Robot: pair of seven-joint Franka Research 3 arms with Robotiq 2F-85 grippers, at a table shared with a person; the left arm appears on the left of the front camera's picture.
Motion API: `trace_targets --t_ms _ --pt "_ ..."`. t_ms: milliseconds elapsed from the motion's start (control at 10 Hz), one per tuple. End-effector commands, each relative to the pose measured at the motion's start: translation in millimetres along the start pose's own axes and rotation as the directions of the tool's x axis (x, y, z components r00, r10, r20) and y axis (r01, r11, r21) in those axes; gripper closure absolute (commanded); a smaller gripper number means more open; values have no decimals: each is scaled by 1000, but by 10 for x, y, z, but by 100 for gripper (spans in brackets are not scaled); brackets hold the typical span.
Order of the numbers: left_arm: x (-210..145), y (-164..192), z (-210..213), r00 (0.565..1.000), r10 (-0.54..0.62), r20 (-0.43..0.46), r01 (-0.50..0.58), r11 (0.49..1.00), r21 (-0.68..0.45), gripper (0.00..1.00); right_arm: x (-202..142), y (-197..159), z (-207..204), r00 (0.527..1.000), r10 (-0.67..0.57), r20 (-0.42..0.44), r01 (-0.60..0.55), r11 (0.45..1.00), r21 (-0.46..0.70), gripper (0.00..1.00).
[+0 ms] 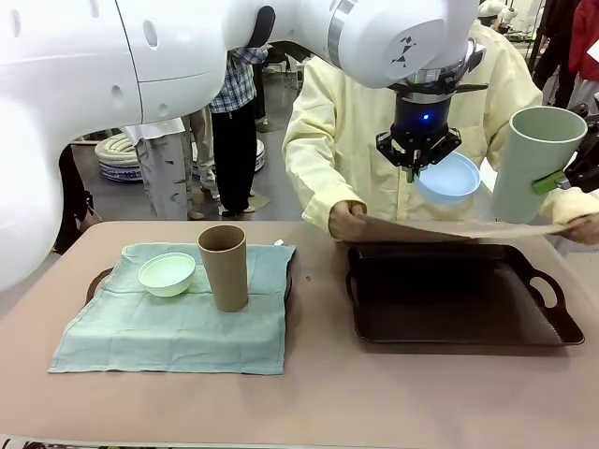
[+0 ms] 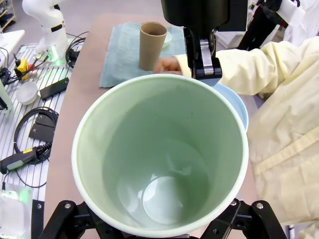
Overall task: Set up a tray with a mat and arrange the tableware.
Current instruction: Place the Picnic Bowl and Reusable plastic cup back onto the Handle tray in front of the human's position.
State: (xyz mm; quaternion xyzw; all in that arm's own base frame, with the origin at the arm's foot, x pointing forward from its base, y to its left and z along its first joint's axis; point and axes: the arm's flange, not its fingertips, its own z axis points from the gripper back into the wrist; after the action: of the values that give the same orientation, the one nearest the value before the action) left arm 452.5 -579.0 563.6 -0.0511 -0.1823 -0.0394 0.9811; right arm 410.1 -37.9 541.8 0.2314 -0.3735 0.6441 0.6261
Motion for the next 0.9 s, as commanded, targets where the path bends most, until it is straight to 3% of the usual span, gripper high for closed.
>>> trace_targets --t_ms 0,800 --pt "27 -1 22 1000 -18 -3 18 1000 -17 100 1 -29 1 1000 11 -12 -11 1000 1 100" --pt "27 -1 22 1000 -18 -3 18 1000 -17 100 1 -29 1 1000 11 -12 -11 1000 1 100"
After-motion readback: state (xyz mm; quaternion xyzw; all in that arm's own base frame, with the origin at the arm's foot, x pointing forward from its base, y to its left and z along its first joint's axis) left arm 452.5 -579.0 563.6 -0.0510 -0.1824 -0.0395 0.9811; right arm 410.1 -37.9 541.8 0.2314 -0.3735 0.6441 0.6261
